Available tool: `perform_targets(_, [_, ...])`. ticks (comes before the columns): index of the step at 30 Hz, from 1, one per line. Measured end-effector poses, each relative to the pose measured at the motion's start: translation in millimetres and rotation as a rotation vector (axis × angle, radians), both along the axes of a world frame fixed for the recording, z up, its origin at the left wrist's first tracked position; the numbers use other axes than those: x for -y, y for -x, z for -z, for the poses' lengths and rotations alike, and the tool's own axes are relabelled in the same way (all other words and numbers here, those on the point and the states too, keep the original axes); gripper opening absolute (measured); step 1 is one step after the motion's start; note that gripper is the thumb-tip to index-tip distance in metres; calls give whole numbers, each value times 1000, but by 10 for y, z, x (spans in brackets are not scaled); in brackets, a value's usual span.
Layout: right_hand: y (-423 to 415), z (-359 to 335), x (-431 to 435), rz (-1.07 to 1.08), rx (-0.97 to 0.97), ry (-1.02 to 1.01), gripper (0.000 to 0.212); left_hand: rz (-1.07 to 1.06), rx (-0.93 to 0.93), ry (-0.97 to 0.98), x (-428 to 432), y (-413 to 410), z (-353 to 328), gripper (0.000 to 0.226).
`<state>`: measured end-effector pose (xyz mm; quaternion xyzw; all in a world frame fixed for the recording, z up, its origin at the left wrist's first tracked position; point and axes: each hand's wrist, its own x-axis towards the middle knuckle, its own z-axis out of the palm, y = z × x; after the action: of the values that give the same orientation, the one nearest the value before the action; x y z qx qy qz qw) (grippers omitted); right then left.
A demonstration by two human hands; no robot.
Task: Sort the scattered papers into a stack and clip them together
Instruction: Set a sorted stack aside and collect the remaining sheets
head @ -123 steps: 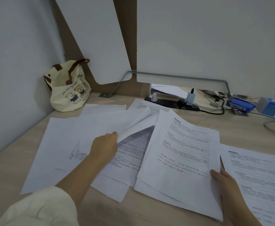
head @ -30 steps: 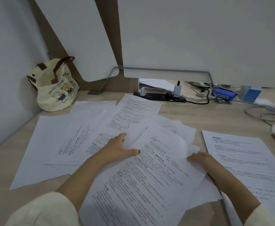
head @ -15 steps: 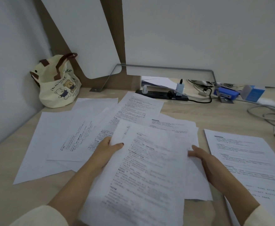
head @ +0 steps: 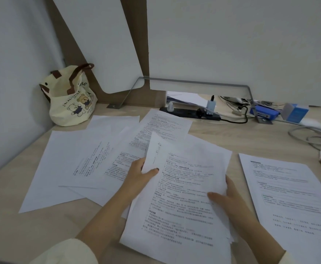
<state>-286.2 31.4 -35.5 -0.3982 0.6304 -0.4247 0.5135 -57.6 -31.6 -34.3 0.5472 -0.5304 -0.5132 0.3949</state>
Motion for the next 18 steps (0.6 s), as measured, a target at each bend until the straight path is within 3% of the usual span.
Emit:
perform_targets(4, [-69, -185, -81, -12, -129, 89, 27, -52, -55, -29, -108, -22, -23, 23])
perform_targets(9, [-29, -475, -177, 42, -45, 250, 23, -100, -195, -62, -167, -91, -219, 51])
perform_targets(11, [-12, -594, -193, 58, 9, 304, 24, -45, -258, -44, -209, -122, -398, 49])
perform_targets(18, [-25, -956, -175, 26, 30, 542, 37, -140, -281, 340, -426, -150, -951, 28])
